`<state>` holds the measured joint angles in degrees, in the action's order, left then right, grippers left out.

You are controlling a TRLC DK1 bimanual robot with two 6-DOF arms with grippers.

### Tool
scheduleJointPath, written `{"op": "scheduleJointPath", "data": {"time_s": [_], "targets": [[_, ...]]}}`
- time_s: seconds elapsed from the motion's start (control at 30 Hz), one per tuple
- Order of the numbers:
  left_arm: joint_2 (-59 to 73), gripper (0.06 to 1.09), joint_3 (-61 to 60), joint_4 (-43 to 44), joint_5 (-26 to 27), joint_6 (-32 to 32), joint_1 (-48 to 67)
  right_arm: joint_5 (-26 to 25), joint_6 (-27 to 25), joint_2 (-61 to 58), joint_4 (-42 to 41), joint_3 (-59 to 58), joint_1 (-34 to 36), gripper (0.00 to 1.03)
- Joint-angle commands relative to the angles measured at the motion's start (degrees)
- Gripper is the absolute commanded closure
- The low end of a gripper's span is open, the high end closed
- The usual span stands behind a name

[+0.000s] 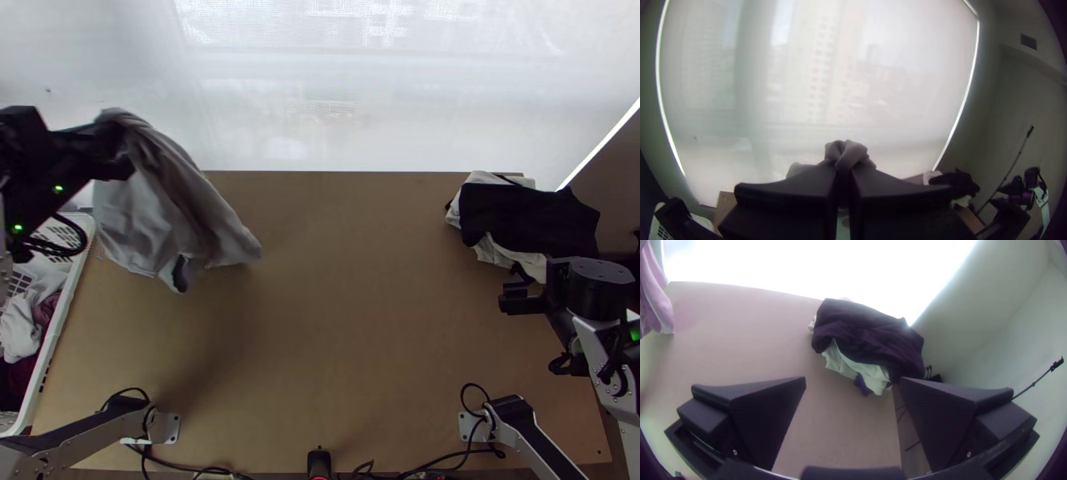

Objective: Fold the t-shirt

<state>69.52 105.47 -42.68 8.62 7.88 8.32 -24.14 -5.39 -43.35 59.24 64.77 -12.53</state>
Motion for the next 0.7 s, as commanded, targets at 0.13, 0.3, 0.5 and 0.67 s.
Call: {"op": "scheduleJointPath", "data": {"time_s": [0.13,0.3,0.5,0.67], "targets": [[5.5,1.05,-12.5,1.1,-1.9,3.5,30.3,0.0,-0.3,0.2,0.1,-0.4,5.0,0.05],[11.8,1.05,-11.0,3.1,-1.9,3.4,38.2,0.1,-0.3,0.8,0.2,-0.9,7.4,0.05],[19.9,1.05,-5.6,3.2,-1.9,3.0,46.8,0.1,-0.4,2.0,0.6,-2.4,10.0,0.05],[26.2,1.05,-2.3,3.7,-1.8,3.1,54.7,0.0,-0.8,3.0,0.6,-4.2,11.5,0.05]]}}
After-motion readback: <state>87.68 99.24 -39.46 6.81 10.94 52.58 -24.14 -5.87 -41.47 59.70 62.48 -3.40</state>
